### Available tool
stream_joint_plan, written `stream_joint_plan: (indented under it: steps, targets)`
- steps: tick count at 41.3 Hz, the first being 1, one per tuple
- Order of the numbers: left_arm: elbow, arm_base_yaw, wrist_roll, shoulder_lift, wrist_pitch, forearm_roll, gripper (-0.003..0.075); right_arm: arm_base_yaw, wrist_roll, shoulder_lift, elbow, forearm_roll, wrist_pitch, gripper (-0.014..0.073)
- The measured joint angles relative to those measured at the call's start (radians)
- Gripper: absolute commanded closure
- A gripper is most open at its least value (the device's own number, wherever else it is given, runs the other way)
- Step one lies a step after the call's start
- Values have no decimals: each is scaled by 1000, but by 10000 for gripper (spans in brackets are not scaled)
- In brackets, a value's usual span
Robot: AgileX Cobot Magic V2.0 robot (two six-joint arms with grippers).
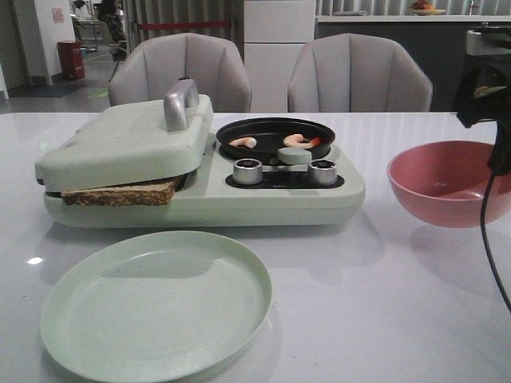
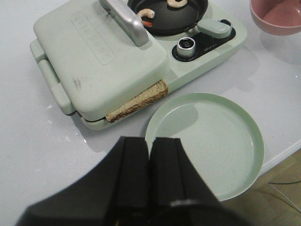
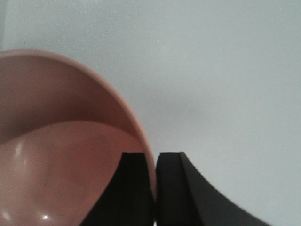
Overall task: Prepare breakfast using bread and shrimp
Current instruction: 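Carry the emptied bowl back and lower it onto the table, then open the right gripper and withdraw it from the bowl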
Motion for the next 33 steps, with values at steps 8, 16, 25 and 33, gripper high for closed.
stream_joint_plan:
  steps: [8,16,25,33]
  targets:
    - [0,0,0,0,0,2,619,-14,0,60,0,30,-41,606]
    - [0,0,0,0,0,2,619,-47,0,95,0,84,-54,592]
    - [0,0,0,0,0,2,619,-47,0,101,-2,92,-63,211]
    - [0,0,0,0,0,2,619,-47,0,81,-2,90,-53,101]
